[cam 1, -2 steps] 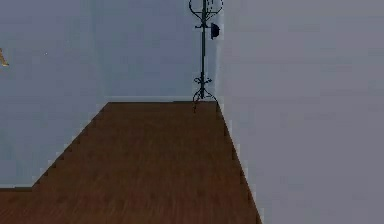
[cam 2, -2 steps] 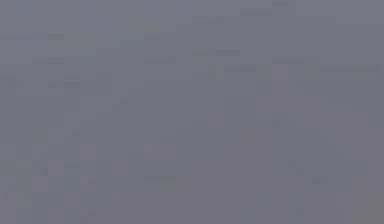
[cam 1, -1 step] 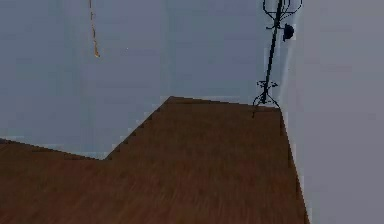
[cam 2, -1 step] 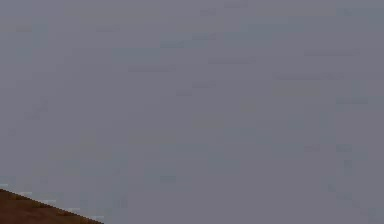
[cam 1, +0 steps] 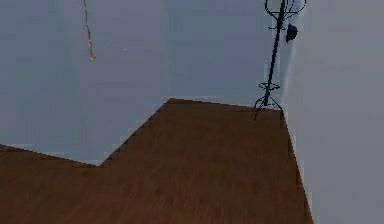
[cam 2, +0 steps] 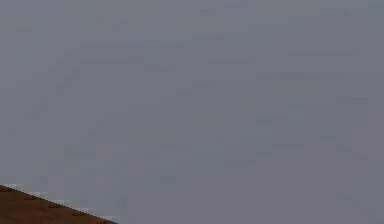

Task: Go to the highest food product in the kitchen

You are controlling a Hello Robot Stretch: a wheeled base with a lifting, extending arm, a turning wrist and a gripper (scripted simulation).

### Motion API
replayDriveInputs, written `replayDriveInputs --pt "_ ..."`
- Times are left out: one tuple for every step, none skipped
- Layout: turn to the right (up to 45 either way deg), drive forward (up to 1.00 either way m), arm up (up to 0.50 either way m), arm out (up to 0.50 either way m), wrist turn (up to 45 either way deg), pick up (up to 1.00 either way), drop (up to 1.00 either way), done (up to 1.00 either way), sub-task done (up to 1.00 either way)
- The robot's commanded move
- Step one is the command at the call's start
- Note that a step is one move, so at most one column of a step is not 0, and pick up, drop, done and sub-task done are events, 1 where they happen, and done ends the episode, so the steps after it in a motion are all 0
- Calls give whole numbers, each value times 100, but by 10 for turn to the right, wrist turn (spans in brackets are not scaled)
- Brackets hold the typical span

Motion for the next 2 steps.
replayDriveInputs --pt "-210 0 0 0 0 0 0 0 0" --pt "0 95 0 0 0 0 0 0 0"
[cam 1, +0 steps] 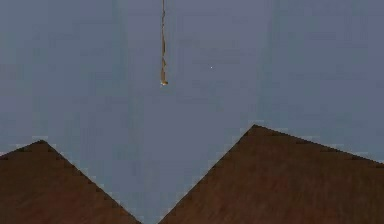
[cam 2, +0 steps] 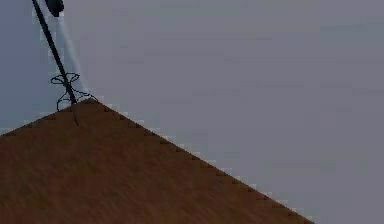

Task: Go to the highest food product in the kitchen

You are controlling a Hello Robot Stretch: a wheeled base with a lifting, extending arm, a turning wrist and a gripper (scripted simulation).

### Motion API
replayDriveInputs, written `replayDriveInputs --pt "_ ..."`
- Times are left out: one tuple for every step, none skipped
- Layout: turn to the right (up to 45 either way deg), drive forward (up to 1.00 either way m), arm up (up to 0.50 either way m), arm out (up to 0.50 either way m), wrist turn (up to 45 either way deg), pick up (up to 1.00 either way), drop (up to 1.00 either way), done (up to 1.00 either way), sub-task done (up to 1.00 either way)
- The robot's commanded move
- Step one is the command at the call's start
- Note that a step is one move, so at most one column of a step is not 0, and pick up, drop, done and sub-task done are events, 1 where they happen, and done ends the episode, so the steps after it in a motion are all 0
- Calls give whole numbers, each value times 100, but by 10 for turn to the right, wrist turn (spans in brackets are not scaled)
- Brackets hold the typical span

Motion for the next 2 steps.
replayDriveInputs --pt "-420 0 0 0 0 0 0 0 0" --pt "0 95 0 0 0 0 0 0 0"
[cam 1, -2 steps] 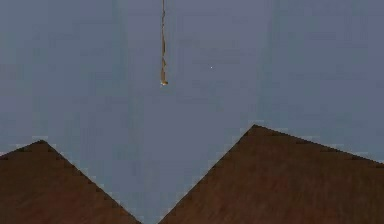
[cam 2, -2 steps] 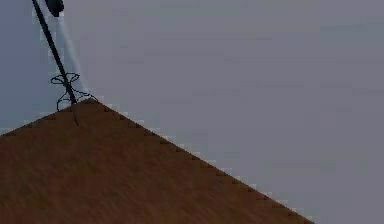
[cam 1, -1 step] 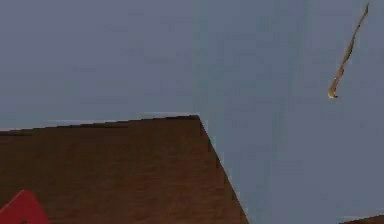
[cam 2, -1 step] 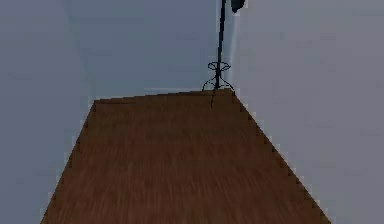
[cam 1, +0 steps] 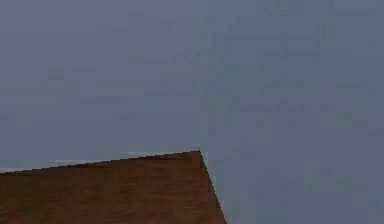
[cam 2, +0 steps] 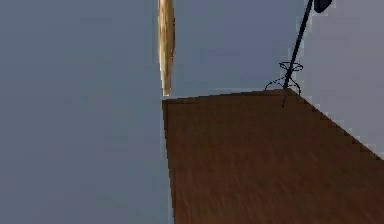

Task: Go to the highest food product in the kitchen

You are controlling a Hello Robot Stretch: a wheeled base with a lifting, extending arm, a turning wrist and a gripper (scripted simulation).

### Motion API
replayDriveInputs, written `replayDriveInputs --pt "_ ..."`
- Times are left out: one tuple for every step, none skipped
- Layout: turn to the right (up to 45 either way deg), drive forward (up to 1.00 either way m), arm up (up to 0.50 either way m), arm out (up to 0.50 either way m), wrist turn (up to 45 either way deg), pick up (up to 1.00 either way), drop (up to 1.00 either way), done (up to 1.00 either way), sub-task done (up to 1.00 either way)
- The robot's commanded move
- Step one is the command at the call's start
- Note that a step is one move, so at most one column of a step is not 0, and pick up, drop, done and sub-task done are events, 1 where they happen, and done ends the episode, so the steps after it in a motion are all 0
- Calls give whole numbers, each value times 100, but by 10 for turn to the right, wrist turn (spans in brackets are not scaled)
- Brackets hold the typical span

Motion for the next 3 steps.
replayDriveInputs --pt "-450 0 0 0 0 0 0 0 0" --pt "-240 0 0 0 0 0 0 0 0" --pt "0 65 0 0 0 0 0 0 0"
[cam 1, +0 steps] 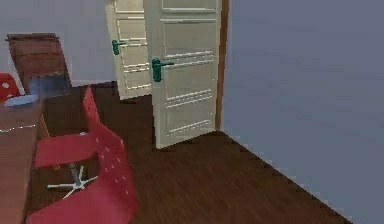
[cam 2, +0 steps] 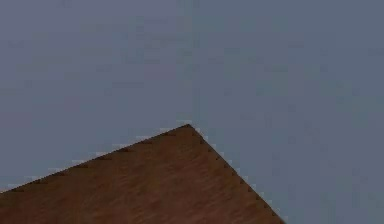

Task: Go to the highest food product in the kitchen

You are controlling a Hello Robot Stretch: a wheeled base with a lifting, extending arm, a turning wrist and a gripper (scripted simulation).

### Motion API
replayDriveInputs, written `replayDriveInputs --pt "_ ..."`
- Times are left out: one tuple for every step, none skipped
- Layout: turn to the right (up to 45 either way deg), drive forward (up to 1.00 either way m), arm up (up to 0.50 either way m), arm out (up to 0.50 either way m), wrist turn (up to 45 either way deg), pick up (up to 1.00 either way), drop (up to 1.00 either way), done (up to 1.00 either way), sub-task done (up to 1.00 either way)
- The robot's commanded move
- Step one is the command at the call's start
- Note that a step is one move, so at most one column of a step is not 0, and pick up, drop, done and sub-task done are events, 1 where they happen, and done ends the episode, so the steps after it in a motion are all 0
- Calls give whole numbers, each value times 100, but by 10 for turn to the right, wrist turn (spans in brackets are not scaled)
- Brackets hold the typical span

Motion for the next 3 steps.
replayDriveInputs --pt "-450 0 0 0 0 0 0 0 0" --pt "-450 0 0 0 0 0 0 0 0" --pt "-450 0 0 0 0 0 0 0 0"
